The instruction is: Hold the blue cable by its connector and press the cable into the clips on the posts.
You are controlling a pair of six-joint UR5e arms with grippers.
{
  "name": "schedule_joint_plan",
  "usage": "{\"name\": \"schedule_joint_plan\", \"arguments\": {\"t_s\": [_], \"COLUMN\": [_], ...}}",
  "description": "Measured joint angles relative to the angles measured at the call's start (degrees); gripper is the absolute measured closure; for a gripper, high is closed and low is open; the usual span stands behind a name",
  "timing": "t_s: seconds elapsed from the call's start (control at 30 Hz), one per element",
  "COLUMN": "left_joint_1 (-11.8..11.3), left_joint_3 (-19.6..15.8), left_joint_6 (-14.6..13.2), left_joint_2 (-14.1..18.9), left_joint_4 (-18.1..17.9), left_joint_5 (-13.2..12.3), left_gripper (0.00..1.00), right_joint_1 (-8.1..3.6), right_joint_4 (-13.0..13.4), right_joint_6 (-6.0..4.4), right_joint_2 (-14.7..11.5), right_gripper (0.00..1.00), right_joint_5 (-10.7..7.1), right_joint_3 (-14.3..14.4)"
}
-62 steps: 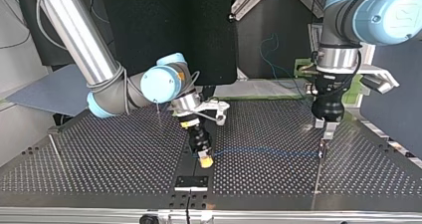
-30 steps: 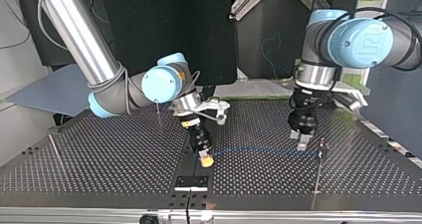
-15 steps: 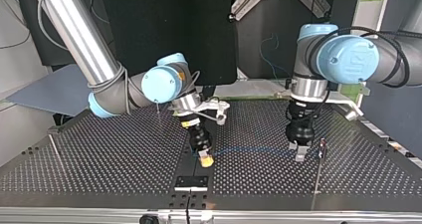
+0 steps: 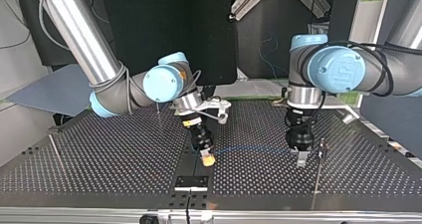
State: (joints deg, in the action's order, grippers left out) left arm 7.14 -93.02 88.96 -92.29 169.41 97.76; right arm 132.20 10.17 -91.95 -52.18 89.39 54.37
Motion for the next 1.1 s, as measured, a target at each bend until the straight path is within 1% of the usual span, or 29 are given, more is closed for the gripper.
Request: {"name": "schedule_joint_plan", "arguments": {"t_s": [0.33,0.37,0.4,0.47,0.5,0.57,0.6,0.67,0.7,0.73,0.77,0.8,0.83,1.1], "left_joint_1": [0.16,0.15,0.16,0.16,0.16,0.17,0.17,0.17,0.18,0.18,0.18,0.18,0.17,0.18], "left_joint_3": [0.75,0.75,0.75,0.75,0.75,0.75,0.75,0.75,0.75,0.75,0.75,0.75,0.75,0.70], "left_joint_6": [-0.01,-0.04,-0.09,-0.23,-0.27,-0.31,-0.29,-0.19,-0.12,-0.03,0.09,0.20,0.31,1.37], "left_joint_2": [-0.08,-0.09,-0.09,-0.10,-0.14,-0.27,-0.30,-0.34,-0.35,-0.35,-0.35,-0.37,-0.39,-0.38], "left_joint_4": [-0.12,-0.12,-0.12,-0.12,-0.12,-0.12,-0.12,-0.11,-0.11,-0.11,-0.11,-0.11,-0.11,-0.12], "left_joint_5": [0.25,0.38,0.51,0.66,0.67,0.64,0.67,0.74,0.77,0.80,0.85,0.86,0.85,1.09], "left_gripper": [0.02,0.07,0.07,0.19,0.19,0.31,0.31,0.55,0.55,0.68,0.93,0.93,1.00,1.00], "right_joint_1": [0.02,0.02,0.02,0.01,-0.01,-0.02,-0.02,-0.02,-0.02,-0.02,-0.01,-0.02,-0.04,-0.19], "right_joint_4": [-0.13,-0.14,-0.14,-0.14,-0.14,-0.14,-0.15,-0.19,-0.20,-0.21,-0.21,-0.22,-0.23,-0.23], "right_joint_6": [0.03,0.04,0.03,0.04,0.05,0.07,0.07,0.08,0.07,0.08,0.08,0.08,0.08,0.08], "right_joint_2": [0.00,0.00,0.00,0.00,0.00,0.00,0.00,0.00,0.00,0.00,0.00,0.00,0.01,0.04], "right_gripper": [1.00,1.00,1.00,1.00,1.00,1.00,1.00,1.00,1.00,1.00,1.00,1.00,1.00,1.00], "right_joint_5": [0.00,0.00,0.00,0.00,0.00,0.00,0.00,0.00,0.00,0.00,0.00,0.00,0.00,0.00], "right_joint_3": [0.00,0.00,0.00,0.00,0.00,0.00,0.00,0.00,0.00,0.00,0.00,0.00,0.00,0.05]}}
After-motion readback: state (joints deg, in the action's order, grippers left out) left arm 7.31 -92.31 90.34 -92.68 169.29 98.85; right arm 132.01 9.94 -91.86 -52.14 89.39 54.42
